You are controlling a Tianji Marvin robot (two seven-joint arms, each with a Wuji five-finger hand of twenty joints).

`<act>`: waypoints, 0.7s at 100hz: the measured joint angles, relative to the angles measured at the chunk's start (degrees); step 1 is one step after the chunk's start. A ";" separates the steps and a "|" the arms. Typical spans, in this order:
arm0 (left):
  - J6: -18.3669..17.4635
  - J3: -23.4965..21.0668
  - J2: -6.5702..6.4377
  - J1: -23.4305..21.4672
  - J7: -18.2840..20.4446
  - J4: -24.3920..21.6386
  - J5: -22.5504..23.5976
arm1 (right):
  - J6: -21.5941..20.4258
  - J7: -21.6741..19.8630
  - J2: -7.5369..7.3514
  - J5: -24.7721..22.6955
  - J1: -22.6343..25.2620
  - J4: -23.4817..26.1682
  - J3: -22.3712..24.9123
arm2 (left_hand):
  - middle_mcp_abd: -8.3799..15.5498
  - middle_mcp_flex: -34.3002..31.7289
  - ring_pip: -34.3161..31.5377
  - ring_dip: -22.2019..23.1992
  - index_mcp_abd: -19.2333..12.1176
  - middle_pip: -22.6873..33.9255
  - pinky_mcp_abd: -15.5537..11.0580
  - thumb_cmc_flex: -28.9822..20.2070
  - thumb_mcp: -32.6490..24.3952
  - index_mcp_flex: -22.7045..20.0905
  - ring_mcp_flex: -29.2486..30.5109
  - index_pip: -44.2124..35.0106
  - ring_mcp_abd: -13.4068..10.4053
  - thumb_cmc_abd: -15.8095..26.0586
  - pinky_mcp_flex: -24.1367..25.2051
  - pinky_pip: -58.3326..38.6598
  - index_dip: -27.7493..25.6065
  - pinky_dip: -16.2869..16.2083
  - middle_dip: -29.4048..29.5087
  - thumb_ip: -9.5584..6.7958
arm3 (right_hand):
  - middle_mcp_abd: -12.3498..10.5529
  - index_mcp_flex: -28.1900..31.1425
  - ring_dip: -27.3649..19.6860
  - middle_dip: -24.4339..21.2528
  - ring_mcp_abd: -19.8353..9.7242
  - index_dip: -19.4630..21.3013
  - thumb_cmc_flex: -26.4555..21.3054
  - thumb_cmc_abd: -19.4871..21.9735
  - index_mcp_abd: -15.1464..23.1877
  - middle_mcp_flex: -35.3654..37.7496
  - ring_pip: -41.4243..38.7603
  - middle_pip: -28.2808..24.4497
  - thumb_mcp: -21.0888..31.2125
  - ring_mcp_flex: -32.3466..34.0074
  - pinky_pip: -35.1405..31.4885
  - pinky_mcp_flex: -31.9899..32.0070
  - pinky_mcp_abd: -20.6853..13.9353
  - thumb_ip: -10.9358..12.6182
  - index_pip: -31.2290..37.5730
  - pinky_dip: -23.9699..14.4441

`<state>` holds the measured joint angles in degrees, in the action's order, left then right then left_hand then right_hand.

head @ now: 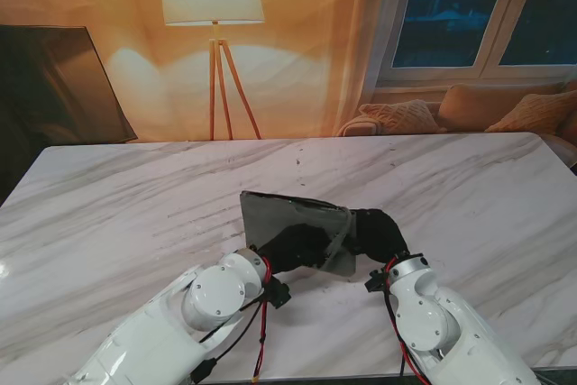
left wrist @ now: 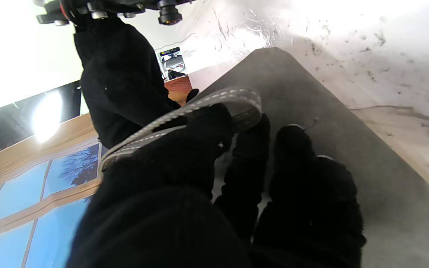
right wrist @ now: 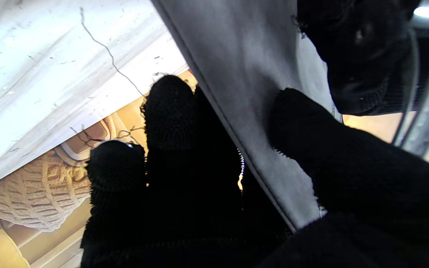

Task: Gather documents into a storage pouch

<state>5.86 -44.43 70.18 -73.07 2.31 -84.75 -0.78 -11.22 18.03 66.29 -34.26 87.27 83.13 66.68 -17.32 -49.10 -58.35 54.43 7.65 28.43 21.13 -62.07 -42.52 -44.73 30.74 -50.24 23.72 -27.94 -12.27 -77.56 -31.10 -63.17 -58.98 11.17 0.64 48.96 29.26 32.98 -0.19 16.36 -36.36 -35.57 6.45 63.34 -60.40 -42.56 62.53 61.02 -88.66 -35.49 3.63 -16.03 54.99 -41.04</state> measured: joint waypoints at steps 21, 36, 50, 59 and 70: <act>0.76 -2.19 -0.48 -2.26 0.33 -3.06 -2.23 | 0.00 -0.04 -0.03 -0.25 0.01 0.01 0.01 | -0.34 1.25 2.73 -0.55 -0.46 0.88 0.08 -8.06 6.87 1.90 -0.77 -3.27 0.52 4.36 1.14 0.76 -13.89 2.09 -0.02 0.01 | 0.00 0.00 0.00 0.00 0.00 0.26 0.00 0.00 0.00 0.00 0.00 0.00 0.00 0.00 0.00 0.00 0.00 0.00 0.00 0.00; 0.78 -3.75 -0.90 -3.85 0.36 -5.51 -1.86 | -0.07 0.02 -0.05 -0.80 0.00 0.01 0.02 | -1.46 1.20 -2.84 0.75 -0.72 8.82 0.95 -8.65 6.39 1.73 2.80 -8.57 0.56 6.41 -3.03 -2.28 -22.25 1.45 -0.03 -1.21 | 0.01 0.00 0.00 0.00 0.00 0.87 0.00 0.00 0.00 0.00 0.00 0.00 0.00 0.00 0.00 0.00 0.00 0.00 0.03 0.08; 0.75 -5.52 -1.32 -5.32 0.64 -7.72 -1.88 | -0.11 0.07 -0.06 -0.90 -0.02 -0.03 0.02 | -2.68 1.30 -6.01 2.52 -0.80 12.16 1.37 -8.65 6.05 1.67 3.68 -10.47 0.56 8.28 -4.02 -4.14 -26.96 -0.29 -0.03 -1.16 | 0.01 0.59 0.00 0.00 0.00 0.87 0.00 -0.03 0.01 0.00 0.00 0.00 0.00 0.00 -0.01 0.00 0.00 0.00 0.03 0.16; 0.47 -6.66 -1.76 -6.09 1.11 -9.07 -1.56 | -0.10 0.03 -0.07 -0.90 -0.01 -0.03 0.02 | -2.77 1.32 -6.73 3.43 -0.97 12.87 1.38 -8.65 6.05 0.77 3.70 -10.95 0.56 8.55 -4.07 -4.34 -28.46 -1.37 -0.03 -1.16 | 0.01 0.59 0.00 0.00 0.00 0.87 0.00 -0.03 0.02 0.00 0.00 0.00 0.00 0.00 -0.01 0.00 0.00 0.00 0.03 0.20; -0.09 -8.34 -2.11 -7.10 0.94 -10.70 1.08 | -0.09 0.00 -0.08 -1.00 -0.01 -0.03 0.02 | -2.78 1.32 -7.34 4.17 -1.85 13.06 1.55 -8.65 6.03 -0.19 4.28 -11.59 0.56 8.64 -4.64 -4.78 -30.13 -2.10 -0.03 -1.16 | 0.01 0.59 0.00 0.00 0.01 1.19 -0.01 -0.03 0.02 0.00 0.00 0.00 0.00 0.00 -0.01 0.00 0.00 0.00 0.03 0.24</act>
<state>5.77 -52.76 68.06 -80.17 3.25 -95.45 0.29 -11.31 18.03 66.21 -35.25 87.26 83.10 66.70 -20.11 -47.78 -65.69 58.60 5.79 41.49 22.68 -70.72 -36.49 -44.92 35.03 -61.83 24.28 -19.30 -16.91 -82.33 -61.23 -65.27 -59.01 10.01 0.65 49.55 29.26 32.98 -0.18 17.55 -36.36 -35.60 6.47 63.34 -60.40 -42.56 62.53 61.02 -88.67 -35.49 3.63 -16.03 55.02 -40.80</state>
